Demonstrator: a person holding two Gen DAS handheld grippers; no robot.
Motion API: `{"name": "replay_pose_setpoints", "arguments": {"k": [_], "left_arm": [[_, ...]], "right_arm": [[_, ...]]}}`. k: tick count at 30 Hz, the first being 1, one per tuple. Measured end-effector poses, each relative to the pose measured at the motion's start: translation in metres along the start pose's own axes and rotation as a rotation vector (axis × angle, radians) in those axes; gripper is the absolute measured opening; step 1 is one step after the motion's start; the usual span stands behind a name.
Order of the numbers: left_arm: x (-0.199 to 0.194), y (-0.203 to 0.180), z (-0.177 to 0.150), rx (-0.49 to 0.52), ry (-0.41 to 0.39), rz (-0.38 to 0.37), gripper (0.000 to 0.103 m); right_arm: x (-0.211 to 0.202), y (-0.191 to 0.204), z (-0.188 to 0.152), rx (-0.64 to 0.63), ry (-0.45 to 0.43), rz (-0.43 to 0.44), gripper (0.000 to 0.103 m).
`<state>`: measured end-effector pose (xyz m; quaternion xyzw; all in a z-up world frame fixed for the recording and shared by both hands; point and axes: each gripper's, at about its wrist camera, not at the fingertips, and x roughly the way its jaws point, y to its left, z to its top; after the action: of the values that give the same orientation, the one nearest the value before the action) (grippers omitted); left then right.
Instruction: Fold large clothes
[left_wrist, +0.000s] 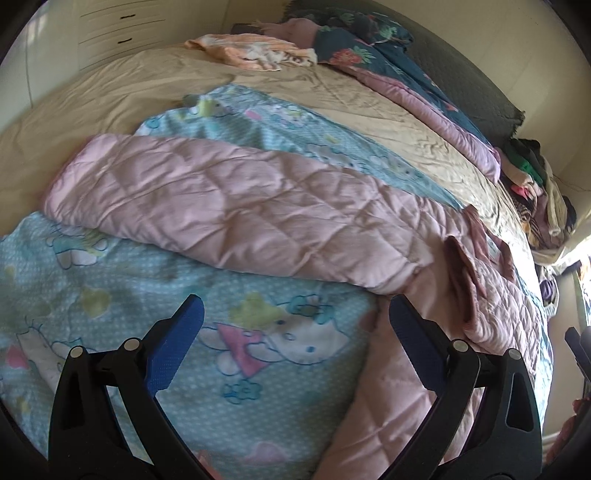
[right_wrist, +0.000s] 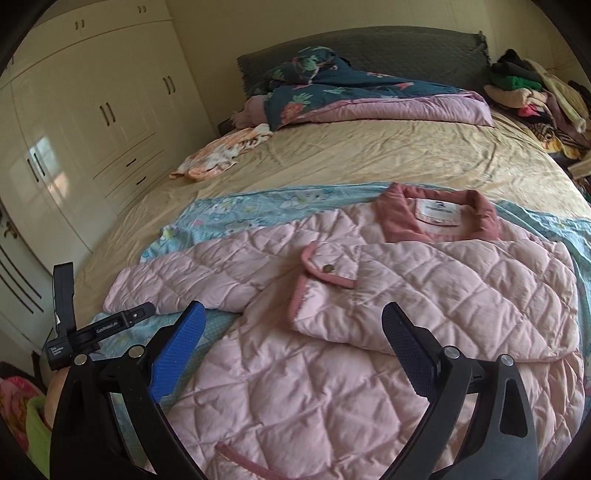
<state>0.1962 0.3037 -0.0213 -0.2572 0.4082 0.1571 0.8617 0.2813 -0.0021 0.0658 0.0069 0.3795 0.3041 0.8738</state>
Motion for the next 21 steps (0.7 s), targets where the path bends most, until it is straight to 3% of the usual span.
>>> {"name": "replay_pose_setpoints", "arguments": {"k": [11,21], "left_arm": [[0.013,0.048,0.003,-0.112,0.013,-0.009,0.094],[0.037,0.093,0.009,-0.244,0.026,-0.024,0.094]], "right_arm": [[0.04,0.058,-0.006,-0.094,0.074,0.044,0.096],[0.07,0.082,-0.019,-0.113,0.136,0.09,0.096]]}}
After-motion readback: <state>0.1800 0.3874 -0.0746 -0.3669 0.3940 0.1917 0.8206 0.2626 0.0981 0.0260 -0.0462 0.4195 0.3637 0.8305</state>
